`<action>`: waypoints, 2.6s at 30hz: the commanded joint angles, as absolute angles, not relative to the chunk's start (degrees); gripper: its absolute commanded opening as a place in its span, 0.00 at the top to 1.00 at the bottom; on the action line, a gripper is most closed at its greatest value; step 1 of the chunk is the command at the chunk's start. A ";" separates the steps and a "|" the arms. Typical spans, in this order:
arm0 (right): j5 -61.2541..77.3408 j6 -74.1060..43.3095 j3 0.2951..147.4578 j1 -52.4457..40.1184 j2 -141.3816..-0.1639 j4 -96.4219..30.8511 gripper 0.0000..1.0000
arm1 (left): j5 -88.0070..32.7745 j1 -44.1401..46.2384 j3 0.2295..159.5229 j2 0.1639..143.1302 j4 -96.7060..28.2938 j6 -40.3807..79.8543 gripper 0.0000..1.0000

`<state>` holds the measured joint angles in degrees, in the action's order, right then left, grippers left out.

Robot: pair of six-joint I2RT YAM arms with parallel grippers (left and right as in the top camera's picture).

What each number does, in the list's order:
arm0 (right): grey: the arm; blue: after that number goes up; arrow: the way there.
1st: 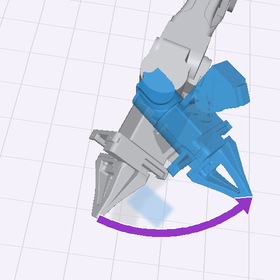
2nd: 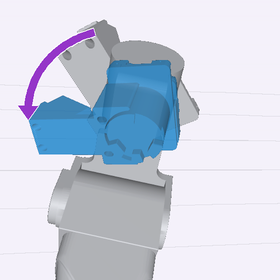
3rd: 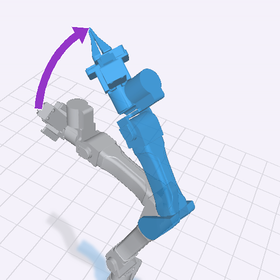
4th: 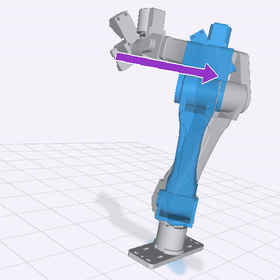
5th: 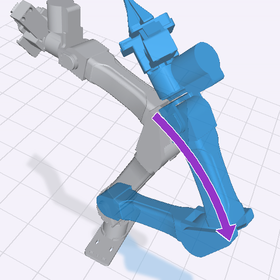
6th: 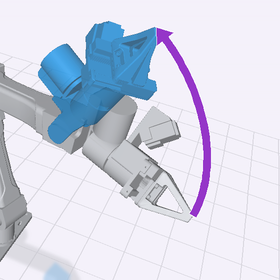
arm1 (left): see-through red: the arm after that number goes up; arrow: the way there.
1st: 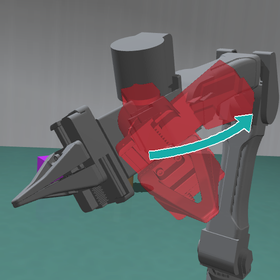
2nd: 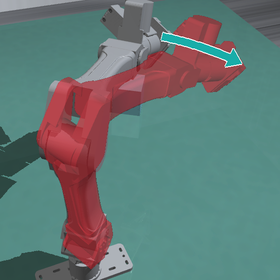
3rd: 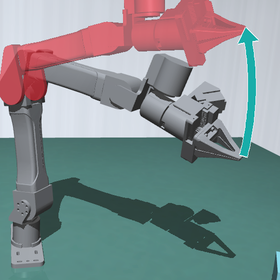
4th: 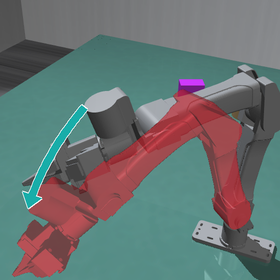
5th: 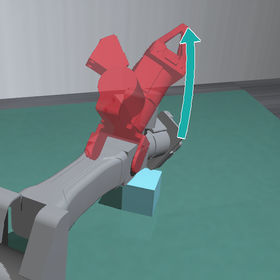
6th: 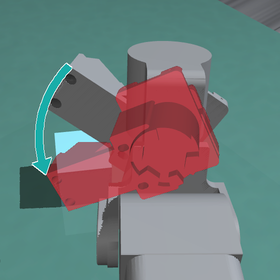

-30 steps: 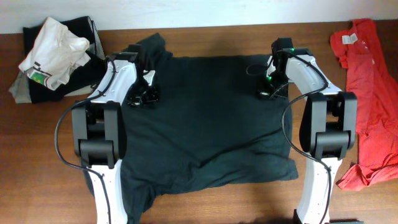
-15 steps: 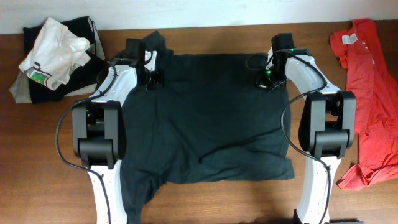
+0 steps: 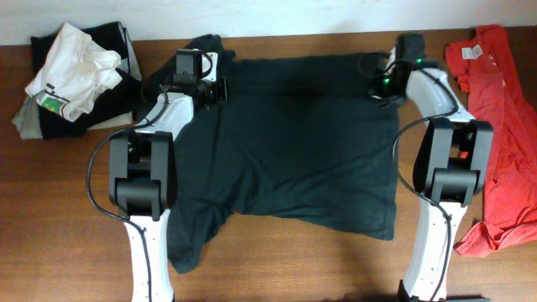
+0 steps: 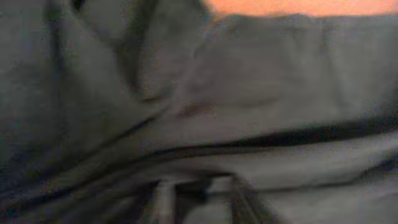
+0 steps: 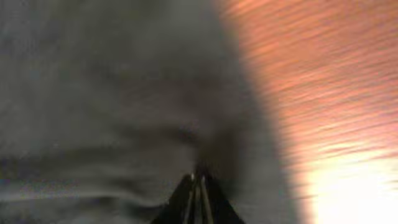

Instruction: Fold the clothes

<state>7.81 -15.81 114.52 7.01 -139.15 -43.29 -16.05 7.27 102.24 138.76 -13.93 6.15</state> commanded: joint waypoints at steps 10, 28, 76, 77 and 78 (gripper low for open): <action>15.31 -17.21 172.75 11.60 -139.87 -88.84 0.01 | -10.13 6.24 144.42 138.91 -62.46 4.23 0.01; -2.66 -14.44 151.98 -2.66 -109.08 -97.34 0.01 | -0.19 6.24 151.15 116.84 -96.38 3.62 0.01; 9.93 -26.02 58.28 5.08 -105.86 -48.56 0.96 | -7.70 -9.23 52.07 98.19 -44.93 10.61 1.00; 9.93 -26.02 58.28 5.93 -105.86 -48.31 0.96 | -7.73 -9.23 52.07 99.00 -44.49 10.63 1.00; 9.96 -25.98 58.28 6.92 -105.86 -48.16 0.96 | -7.73 -9.23 52.07 100.01 -44.14 10.63 1.00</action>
